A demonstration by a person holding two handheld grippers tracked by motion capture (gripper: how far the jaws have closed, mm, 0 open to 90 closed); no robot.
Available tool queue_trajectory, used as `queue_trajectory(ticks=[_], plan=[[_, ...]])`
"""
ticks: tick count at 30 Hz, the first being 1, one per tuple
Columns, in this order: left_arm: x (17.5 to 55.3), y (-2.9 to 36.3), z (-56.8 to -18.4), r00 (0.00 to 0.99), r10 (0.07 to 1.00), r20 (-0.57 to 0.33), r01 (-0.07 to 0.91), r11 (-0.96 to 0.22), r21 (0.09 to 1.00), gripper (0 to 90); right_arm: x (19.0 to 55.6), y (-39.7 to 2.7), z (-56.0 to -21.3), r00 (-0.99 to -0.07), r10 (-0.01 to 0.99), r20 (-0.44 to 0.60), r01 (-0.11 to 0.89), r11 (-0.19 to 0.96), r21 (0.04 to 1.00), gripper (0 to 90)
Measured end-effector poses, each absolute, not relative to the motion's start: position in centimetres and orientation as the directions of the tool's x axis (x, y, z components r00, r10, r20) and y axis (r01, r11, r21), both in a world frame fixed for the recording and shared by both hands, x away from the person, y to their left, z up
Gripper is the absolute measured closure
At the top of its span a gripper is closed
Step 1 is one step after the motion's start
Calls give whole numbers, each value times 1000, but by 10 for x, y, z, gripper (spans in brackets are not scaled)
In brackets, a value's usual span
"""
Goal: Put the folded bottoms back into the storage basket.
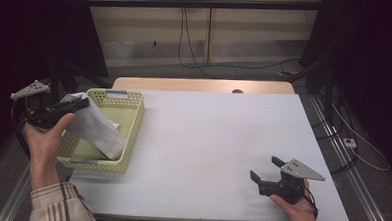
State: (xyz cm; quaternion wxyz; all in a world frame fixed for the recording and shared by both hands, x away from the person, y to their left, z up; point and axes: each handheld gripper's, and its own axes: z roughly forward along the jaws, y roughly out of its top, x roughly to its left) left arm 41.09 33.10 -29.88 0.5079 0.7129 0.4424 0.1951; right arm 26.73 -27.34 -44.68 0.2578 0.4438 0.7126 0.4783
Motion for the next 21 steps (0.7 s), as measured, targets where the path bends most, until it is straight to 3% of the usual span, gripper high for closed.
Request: queue_trajectory(ticks=[5, 11, 21], plan=[[421, 325, -310, 578, 787, -214, 433, -73, 898, 857, 267, -274, -447, -474, 879, 60, 388, 147, 910, 84], [423, 325, -315, 440, 892, -105, 491, -141, 860, 857, 267, -274, -447, -475, 878, 58, 387, 149, 910, 83], [434, 338, -335, 380, 912, -157, 532, -77, 843, 855, 267, -273, -447, -475, 878, 60, 389, 148, 909, 83]])
